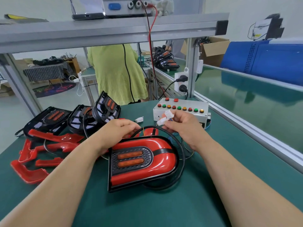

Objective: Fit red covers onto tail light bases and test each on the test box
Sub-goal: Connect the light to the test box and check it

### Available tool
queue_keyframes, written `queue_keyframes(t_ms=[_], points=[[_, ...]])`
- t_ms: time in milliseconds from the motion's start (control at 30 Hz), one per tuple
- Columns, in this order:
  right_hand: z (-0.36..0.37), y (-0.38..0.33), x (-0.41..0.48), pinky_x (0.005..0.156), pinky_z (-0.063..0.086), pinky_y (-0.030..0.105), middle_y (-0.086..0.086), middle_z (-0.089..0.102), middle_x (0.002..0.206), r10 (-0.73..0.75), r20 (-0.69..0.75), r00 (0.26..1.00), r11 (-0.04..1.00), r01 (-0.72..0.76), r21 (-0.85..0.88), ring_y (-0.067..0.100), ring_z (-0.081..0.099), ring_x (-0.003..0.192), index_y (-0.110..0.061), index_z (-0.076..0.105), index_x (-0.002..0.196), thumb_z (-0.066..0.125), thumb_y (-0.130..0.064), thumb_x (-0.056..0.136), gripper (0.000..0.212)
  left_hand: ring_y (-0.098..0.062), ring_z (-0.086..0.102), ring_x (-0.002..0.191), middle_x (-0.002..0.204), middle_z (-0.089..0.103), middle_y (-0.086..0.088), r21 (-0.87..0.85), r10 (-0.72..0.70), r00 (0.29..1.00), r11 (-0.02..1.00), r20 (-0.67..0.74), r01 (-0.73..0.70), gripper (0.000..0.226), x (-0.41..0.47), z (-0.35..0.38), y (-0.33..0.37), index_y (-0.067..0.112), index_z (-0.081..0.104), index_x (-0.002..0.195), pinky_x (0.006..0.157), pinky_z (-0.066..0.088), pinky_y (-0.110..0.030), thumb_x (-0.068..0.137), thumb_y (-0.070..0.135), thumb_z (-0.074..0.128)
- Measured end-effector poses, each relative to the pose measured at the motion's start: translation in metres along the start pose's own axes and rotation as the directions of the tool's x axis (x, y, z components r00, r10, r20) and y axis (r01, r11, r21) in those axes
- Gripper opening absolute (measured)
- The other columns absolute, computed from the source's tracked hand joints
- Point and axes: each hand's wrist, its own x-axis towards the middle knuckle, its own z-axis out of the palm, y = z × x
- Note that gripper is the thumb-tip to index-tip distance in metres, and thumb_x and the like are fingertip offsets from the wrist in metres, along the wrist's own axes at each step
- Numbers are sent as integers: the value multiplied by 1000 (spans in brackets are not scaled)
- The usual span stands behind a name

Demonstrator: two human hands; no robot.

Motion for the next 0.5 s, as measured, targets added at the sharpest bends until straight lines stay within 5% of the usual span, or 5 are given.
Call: queue_keyframes(t_ms=[100, 233, 400, 500], points=[[1, -1, 0, 68, 53, 16, 1, 75, 82, 17, 7, 1000, 1000, -17, 9, 6, 68, 72, -18, 72, 97, 67, -2, 89, 18, 2, 60, 66, 78, 72, 11, -34, 32, 999, 999, 7, -32, 23, 0, 11, 0, 25, 78, 93, 61, 48, -10, 99, 19, 56], [1, -5, -3, 72, 56, 20, 10, 76, 91, 28, 49, 998, 999, -29, 28, 12, 69, 79, -13, 72, 100, 70, -3, 88, 16, 4, 62, 65, 75, 72, 14, 32, 94, 994, 995, 55, -95, 16, 2, 23, 10, 31, 76, 95, 59, 46, -9, 97, 26, 61], [2, -9, -5, 78, 52, 14, 0, 78, 91, -14, 123, 992, 995, 2, 100, 8, 72, 88, -13, 72, 102, 67, 5, 86, 25, 3, 65, 105, 106, 73, 20, -44, 101, 991, 994, 91, -97, 26, 8, 21, 17, 39, 73, 102, 89, 47, -24, 102, 43, 47], [2, -8, -4, 88, 52, 18, 1, 77, 99, -29, 141, 990, 999, 22, 48, 12, 71, 98, -18, 73, 102, 68, 2, 86, 26, -3, 65, 101, 111, 74, 4, -43, 70, 985, 997, 160, -64, 32, 9, 20, 19, 33, 74, 108, 90, 48, -23, 102, 47, 45]])
